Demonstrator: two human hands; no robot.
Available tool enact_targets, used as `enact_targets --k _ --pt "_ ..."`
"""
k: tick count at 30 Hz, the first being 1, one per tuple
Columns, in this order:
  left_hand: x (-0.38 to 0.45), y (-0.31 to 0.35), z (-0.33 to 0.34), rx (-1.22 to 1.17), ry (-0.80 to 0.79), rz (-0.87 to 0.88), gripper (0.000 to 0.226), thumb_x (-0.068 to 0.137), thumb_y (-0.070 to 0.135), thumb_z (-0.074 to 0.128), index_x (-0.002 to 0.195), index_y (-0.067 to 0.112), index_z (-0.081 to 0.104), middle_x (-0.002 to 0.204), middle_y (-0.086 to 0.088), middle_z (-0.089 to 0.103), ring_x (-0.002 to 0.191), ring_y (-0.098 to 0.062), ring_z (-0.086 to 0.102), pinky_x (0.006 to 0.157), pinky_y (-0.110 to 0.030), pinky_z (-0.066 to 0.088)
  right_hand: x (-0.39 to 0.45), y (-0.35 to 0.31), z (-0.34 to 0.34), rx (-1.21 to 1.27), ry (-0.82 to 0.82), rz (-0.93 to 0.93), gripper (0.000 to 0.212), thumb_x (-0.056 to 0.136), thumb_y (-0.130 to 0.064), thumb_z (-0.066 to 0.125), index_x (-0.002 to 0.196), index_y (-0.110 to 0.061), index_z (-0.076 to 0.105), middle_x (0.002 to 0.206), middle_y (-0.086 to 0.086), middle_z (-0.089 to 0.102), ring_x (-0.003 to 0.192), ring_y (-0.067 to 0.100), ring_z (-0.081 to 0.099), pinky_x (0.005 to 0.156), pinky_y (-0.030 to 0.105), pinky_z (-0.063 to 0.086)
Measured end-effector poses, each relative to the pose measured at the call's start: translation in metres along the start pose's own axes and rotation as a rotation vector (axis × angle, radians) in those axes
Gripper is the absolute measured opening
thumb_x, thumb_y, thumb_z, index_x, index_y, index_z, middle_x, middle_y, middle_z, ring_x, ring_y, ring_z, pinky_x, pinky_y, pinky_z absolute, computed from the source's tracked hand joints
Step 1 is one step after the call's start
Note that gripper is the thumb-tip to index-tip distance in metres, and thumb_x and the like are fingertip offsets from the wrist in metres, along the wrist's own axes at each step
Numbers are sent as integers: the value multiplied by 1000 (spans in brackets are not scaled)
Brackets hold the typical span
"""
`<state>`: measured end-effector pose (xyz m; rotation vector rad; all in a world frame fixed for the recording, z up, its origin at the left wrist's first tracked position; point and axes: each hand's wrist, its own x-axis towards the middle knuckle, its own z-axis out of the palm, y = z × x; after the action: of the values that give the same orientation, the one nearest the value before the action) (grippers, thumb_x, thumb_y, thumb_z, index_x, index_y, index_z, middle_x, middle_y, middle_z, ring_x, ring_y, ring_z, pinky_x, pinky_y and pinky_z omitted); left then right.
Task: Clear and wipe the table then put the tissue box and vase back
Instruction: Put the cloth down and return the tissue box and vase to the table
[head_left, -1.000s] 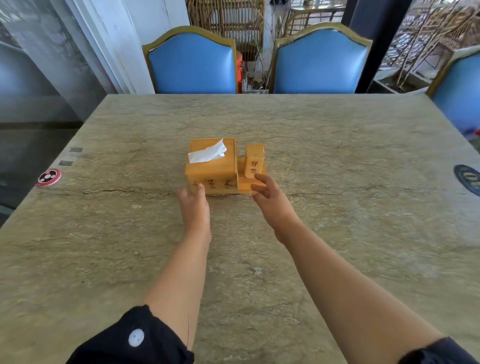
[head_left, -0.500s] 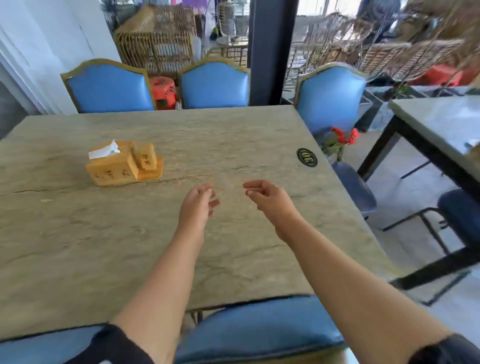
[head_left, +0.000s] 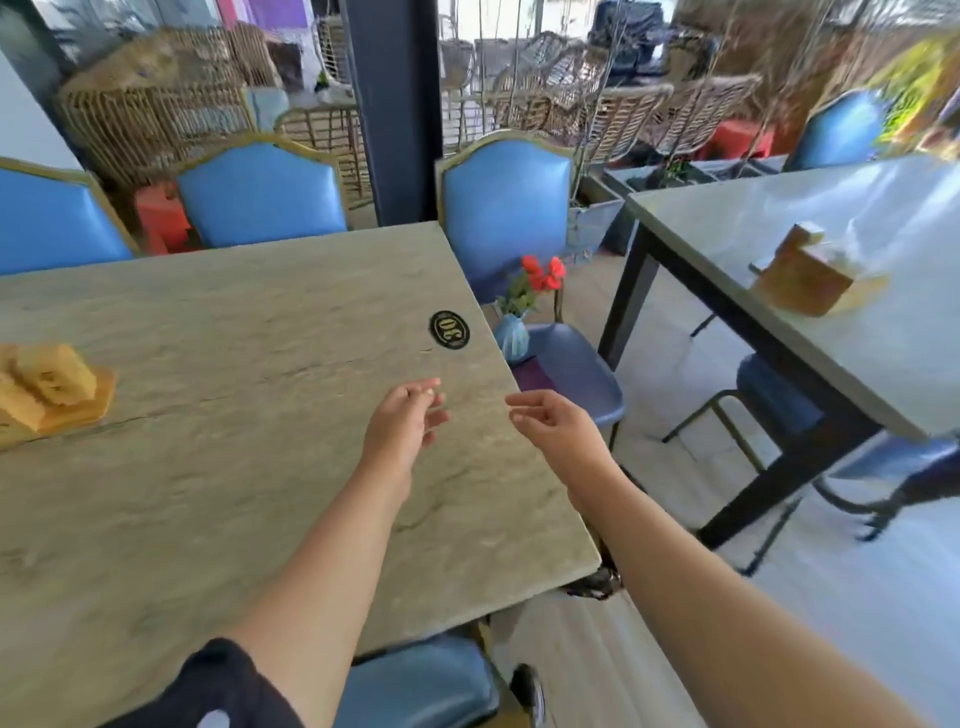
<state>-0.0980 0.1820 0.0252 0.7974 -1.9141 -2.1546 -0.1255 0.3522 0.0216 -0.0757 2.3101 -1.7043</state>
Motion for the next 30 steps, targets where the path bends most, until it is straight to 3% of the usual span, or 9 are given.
enact_targets --k 9,14,20,25,27,30 --pt "109 -22 123 -88 5 -26 21 97 13 45 97 26 62 97 2 67 80 -10 64 71 -27 43 141 45 -83 -47 14 67 22 92 -18 59 111 -28 63 98 -10 67 86 8 61 67 21 47" --pt "165 -28 182 -104 28 -55 20 98 14 45 98 27 60 102 2 66 89 -12 64 75 -26 46 219 63 -109 -58 -10 101 28 89 -19 64 115 -29 62 104 -11 64 96 6 60 79 20 43" --pt "231 -63 249 -96 153 -140 20 98 15 46 97 30 59 104 4 65 92 -10 63 77 -25 47 316 95 -138 -105 -93 115 40 87 -24 67 125 -29 55 118 -11 59 106 7 51 84 24 39" --pt "277 -99 294 -126 313 -186 21 99 13 44 99 29 58 106 3 64 99 -12 62 85 -29 48 397 146 -151 -126 -147 156 56 84 -28 71 134 -30 45 125 -8 52 112 8 48 77 22 43" --pt "299 -119 306 -128 372 -205 20 99 13 44 104 26 59 111 1 64 103 -14 61 90 -31 47 430 171 -150 -151 -182 162 64 82 -28 73 138 -29 41 132 -7 49 111 6 46 80 23 41" --pt "334 -148 317 -137 419 -229 22 99 12 43 113 21 57 116 -2 62 108 -16 59 92 -32 45 478 205 -138 -160 -243 163 76 79 -28 76 143 -28 35 142 -5 43 129 12 43 96 30 43"
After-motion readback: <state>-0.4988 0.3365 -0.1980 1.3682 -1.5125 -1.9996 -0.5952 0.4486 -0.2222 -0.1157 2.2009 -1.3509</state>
